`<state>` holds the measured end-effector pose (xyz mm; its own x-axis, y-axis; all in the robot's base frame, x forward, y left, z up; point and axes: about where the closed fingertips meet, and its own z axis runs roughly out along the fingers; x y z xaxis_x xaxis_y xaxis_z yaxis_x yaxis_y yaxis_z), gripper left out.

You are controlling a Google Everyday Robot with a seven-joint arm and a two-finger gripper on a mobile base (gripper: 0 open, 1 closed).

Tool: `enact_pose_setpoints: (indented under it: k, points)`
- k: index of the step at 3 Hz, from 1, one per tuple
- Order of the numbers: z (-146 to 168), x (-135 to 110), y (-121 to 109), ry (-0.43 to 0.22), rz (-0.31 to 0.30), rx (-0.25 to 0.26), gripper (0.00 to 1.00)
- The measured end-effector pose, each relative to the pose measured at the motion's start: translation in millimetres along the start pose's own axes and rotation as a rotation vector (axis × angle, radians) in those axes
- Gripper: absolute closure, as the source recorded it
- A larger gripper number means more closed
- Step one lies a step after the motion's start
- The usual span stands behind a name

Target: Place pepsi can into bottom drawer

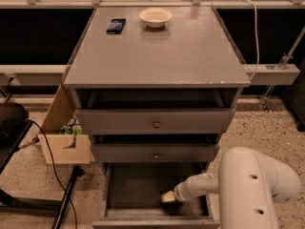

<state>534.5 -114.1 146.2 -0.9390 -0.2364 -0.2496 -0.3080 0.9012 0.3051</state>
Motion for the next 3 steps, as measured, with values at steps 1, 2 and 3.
enact_pose_setpoints:
  k: [1,2,3]
  points:
    - [0.0,0.0,0.0,0.0,0.0,0.0,0.82]
    - [0.0,0.0,0.0,0.0,0.0,0.0,0.58]
    - [0.0,0.0,0.0,0.0,0.0,0.0,0.36]
